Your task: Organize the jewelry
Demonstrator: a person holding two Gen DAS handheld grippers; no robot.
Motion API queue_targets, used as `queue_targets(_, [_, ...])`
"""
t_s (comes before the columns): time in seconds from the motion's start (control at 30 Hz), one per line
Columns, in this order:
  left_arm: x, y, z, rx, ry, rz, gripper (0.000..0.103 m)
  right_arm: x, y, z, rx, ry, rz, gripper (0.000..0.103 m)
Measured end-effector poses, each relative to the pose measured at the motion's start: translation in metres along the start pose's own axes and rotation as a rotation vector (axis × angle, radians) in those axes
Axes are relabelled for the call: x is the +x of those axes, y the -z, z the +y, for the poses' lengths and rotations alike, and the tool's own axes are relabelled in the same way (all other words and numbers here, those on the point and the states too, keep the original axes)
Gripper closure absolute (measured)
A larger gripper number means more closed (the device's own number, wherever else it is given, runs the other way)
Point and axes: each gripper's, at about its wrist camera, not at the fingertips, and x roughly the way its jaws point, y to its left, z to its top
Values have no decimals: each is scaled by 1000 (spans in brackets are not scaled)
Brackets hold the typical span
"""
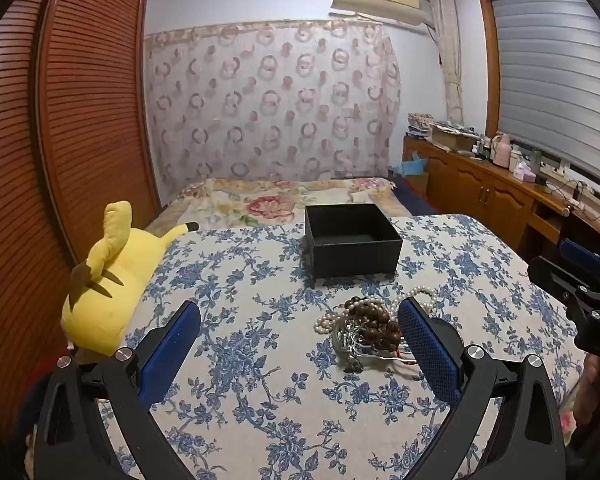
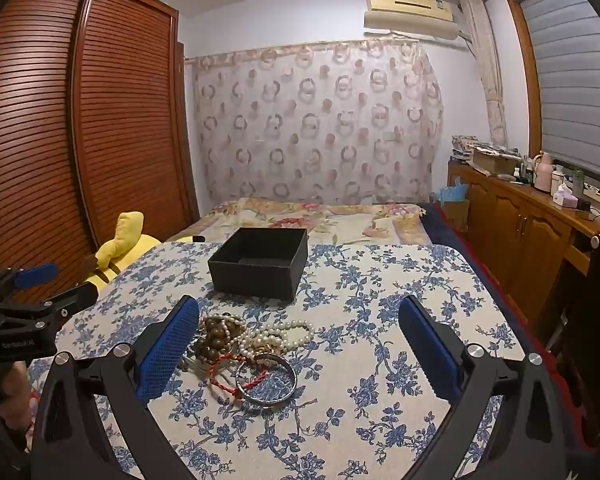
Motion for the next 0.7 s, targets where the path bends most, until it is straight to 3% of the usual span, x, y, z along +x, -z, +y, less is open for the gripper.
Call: queue_targets(0.7, [-1,1,-4,-3,0,-11,8,0,4,0,-1,1,-1,2])
